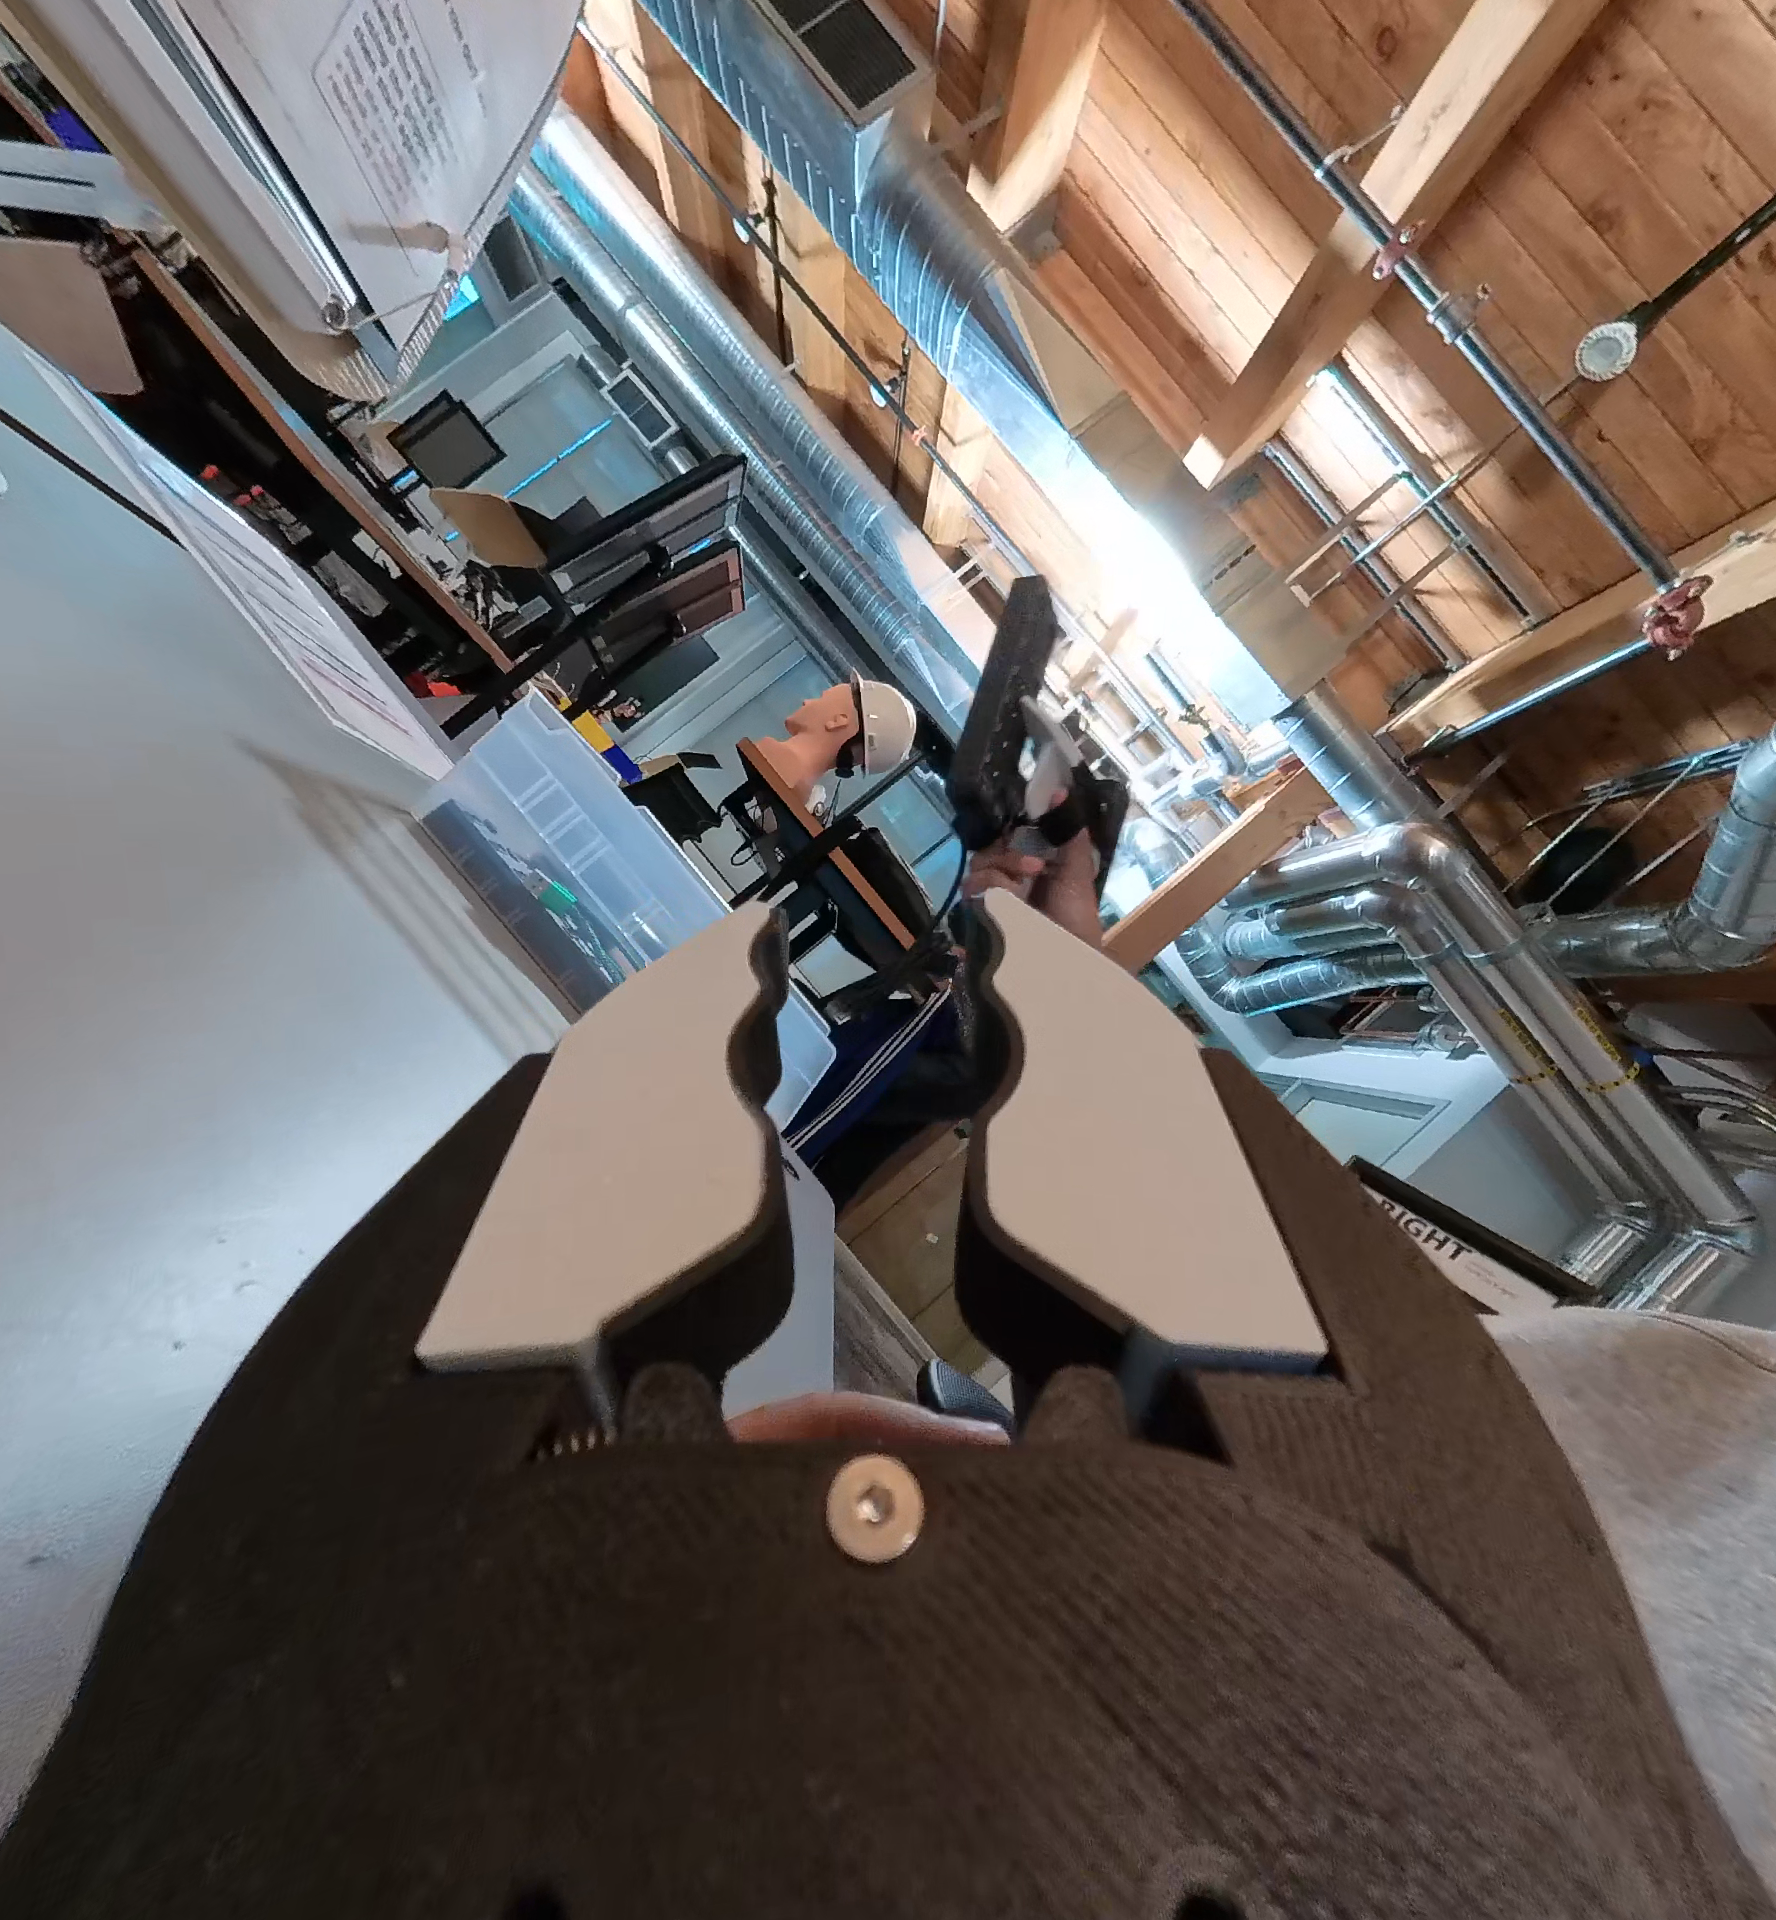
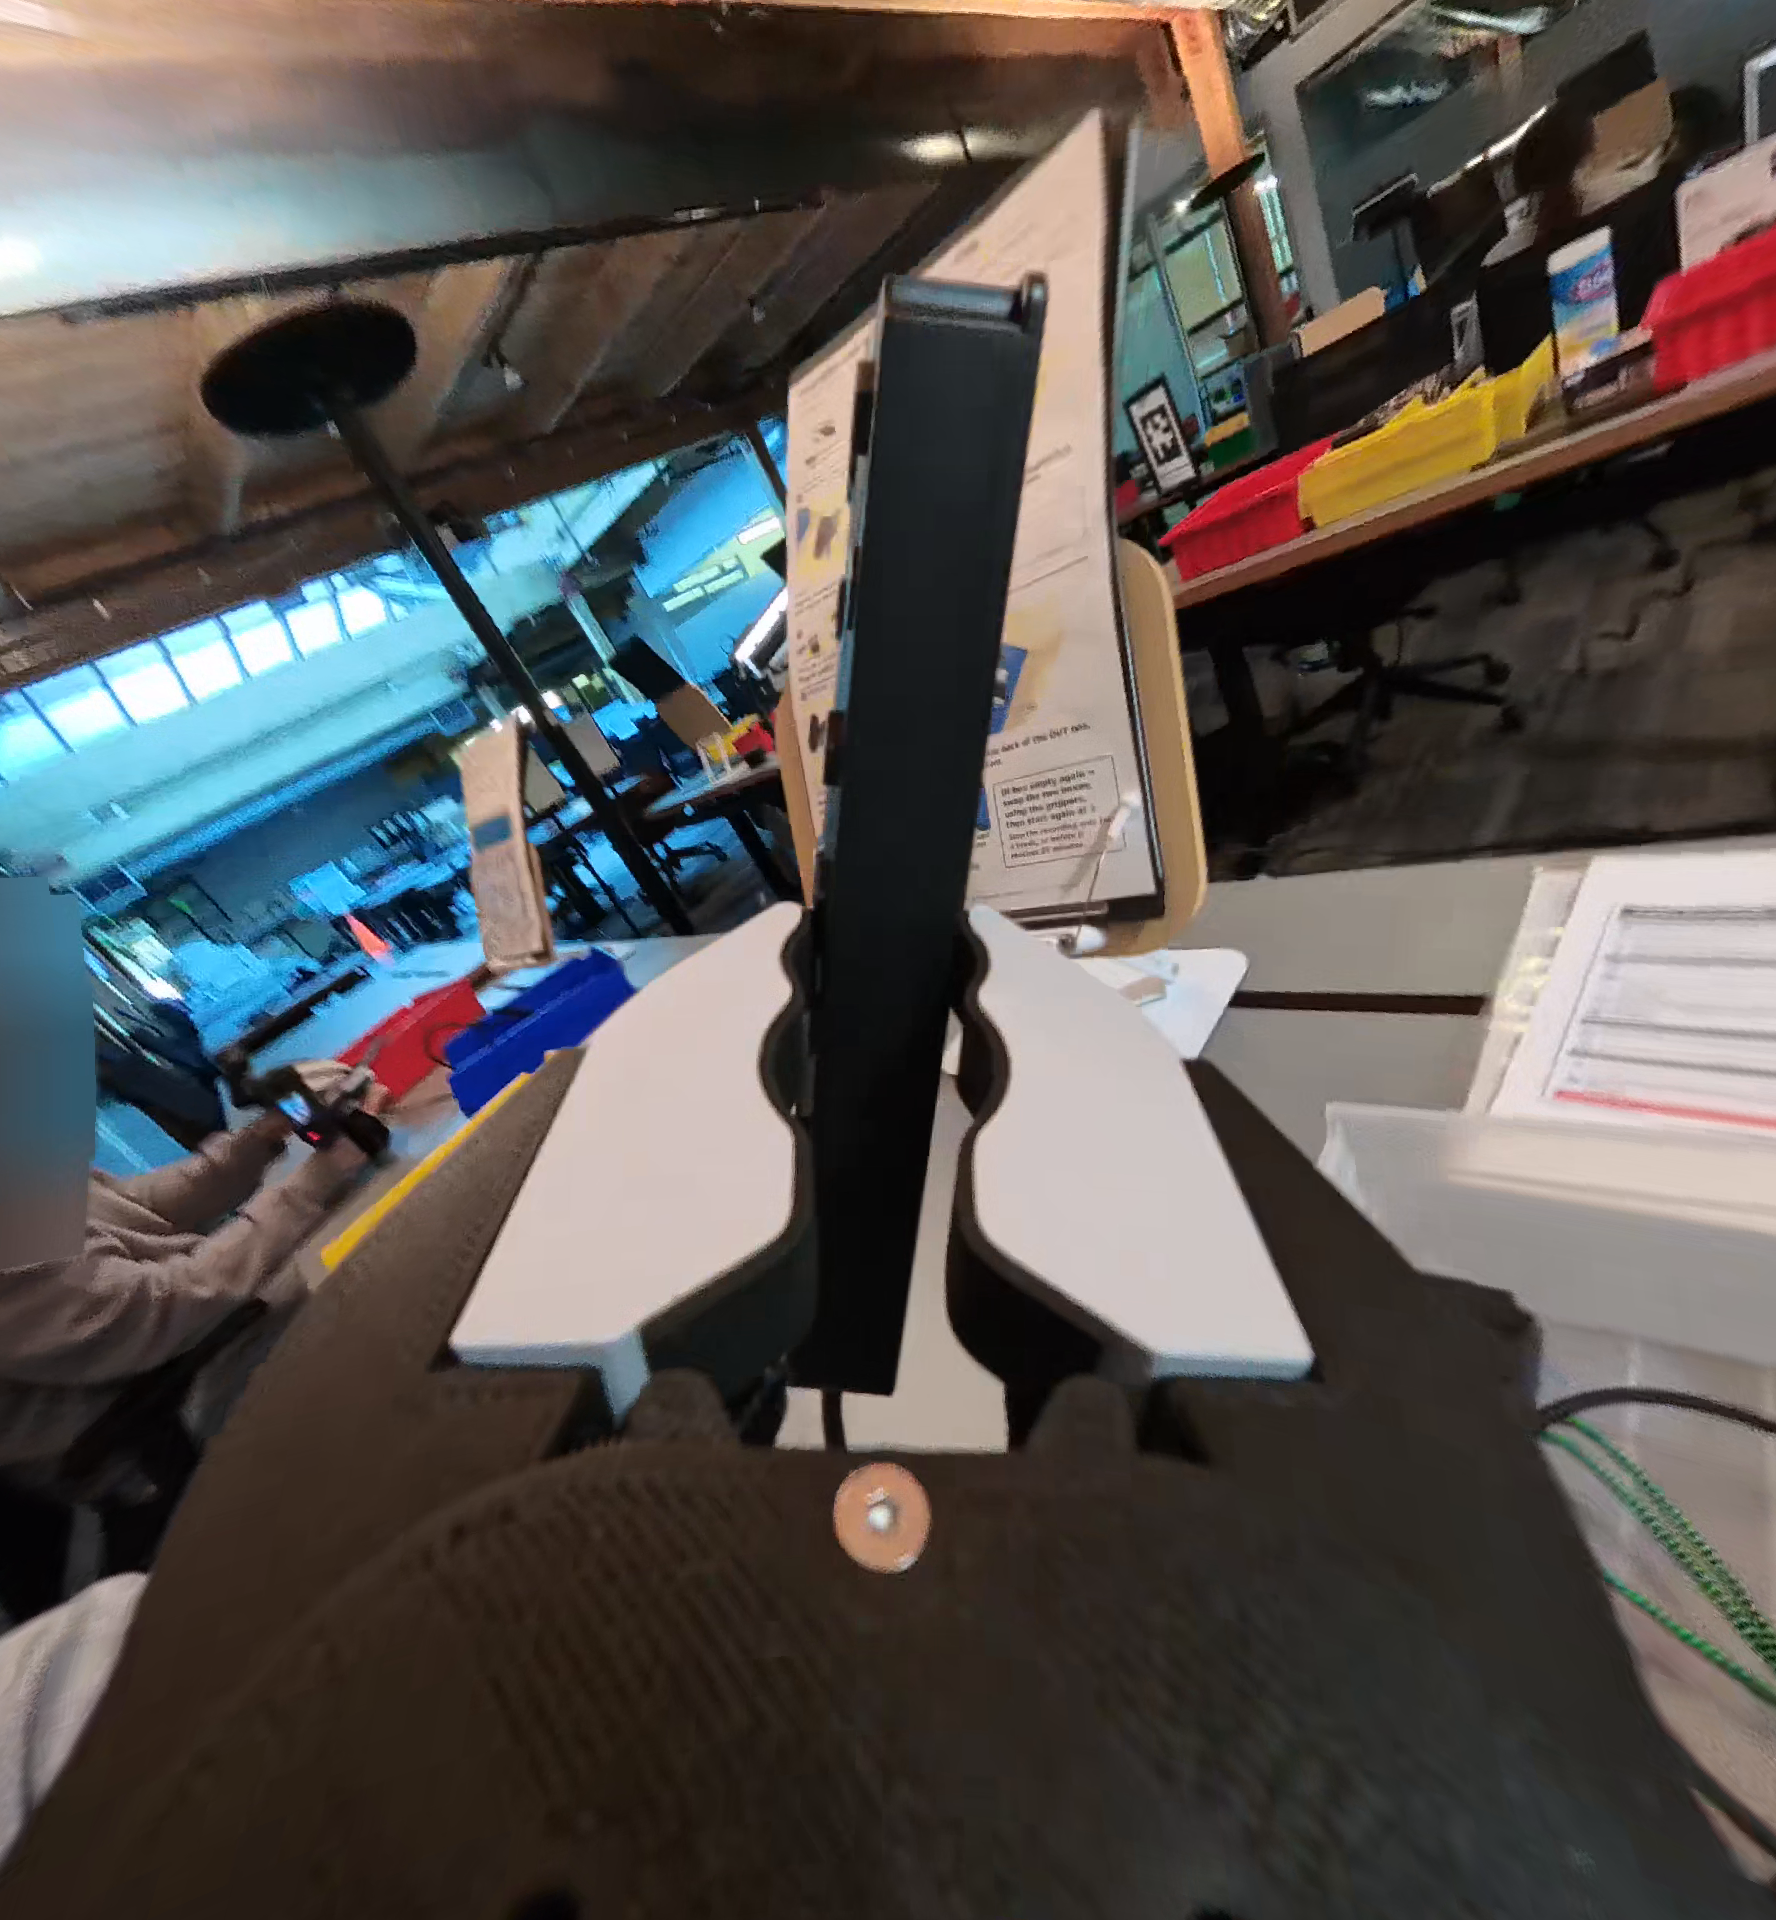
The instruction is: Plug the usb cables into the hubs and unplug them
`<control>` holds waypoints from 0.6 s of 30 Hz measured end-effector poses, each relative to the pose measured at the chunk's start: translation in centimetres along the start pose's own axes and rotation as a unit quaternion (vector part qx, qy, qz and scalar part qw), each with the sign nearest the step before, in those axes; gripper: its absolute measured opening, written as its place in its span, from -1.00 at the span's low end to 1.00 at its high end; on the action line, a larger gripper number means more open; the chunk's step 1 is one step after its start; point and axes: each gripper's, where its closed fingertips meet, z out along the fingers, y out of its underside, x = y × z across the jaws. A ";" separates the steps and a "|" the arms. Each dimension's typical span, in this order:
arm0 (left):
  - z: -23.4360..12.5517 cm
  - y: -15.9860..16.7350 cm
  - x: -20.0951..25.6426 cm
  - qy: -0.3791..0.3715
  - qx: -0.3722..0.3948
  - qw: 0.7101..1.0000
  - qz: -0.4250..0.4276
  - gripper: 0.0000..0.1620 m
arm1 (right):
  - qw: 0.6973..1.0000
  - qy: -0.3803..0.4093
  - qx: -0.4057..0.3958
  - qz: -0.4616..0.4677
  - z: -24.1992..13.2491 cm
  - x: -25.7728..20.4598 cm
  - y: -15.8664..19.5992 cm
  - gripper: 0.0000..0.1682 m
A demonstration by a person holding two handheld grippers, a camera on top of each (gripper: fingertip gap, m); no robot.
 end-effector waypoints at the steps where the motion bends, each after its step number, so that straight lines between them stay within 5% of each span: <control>1: 0.0 0.1 0.0 0.000 -0.002 1.000 0.001 -0.59 | 1.000 -0.004 0.009 0.021 -0.3 1.0 0.6 -0.70; 8: 0.2 0.5 -0.1 -0.007 -0.009 1.000 0.014 -0.61 | 0.997 0.014 0.052 0.055 -2.1 6.7 3.0 -0.71; 18: 0.3 1.1 -0.7 -0.007 -0.024 1.000 0.003 -0.61 | 0.980 0.166 -0.102 0.034 -3.5 14.8 10.9 -0.71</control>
